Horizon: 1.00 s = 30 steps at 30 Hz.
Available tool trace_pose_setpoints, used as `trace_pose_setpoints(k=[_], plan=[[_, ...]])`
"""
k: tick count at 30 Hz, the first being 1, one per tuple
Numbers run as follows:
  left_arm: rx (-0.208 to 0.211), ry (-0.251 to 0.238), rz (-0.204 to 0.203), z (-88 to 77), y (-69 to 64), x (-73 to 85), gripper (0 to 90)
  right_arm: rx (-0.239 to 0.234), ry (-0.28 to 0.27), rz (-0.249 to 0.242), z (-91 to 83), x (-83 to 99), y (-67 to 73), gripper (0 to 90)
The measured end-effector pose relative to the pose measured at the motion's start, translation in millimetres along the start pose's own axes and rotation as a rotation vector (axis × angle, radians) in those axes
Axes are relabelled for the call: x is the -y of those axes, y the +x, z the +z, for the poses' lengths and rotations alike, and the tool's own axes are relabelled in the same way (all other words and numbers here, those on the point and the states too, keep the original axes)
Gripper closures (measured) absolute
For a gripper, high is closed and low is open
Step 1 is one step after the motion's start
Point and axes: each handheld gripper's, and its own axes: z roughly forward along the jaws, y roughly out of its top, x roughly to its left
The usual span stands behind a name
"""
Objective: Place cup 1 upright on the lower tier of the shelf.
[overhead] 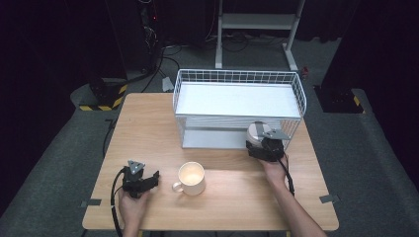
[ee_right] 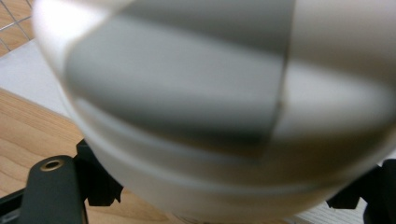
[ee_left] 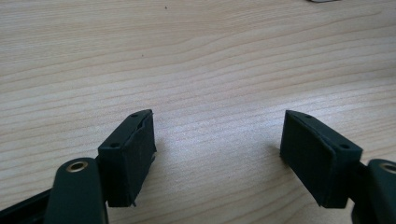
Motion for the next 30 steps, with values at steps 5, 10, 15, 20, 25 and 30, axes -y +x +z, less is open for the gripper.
trace_pose_setpoints(k=[5, 10, 15, 20, 25, 30], plan=[[0.001, -0.002, -0.003, 0.5, 0.3, -0.3, 26.7, 0.004, -0.007, -0.006, 2.0, 1.1, 0.8, 18.8], [0.004, 0.003, 0.001, 0.4, 0.3, -0.4, 26.3, 0.007, -0.012, -0.004, 3.4, 1.4, 0.5, 18.8], [0.005, 0.002, 0.003, 0.5, 0.4, -0.5, 26.2, 0.006, -0.002, -0.012, 3.9, -0.3, -0.1, 18.9], [0.005, 0.001, 0.003, 0.6, 0.3, -0.5, 26.2, 0.009, 0.016, -0.024, 8.2, -5.5, -3.4, 18.9], [0.005, 0.001, 0.003, 0.6, 0.3, -0.5, 26.2, 0.006, 0.002, -0.017, 11.0, -5.5, -6.0, 18.8], [0.006, 0.000, 0.004, 0.8, 0.2, -0.6, 26.2, -0.004, -0.007, -0.018, 12.5, -5.1, -8.9, 18.9]])
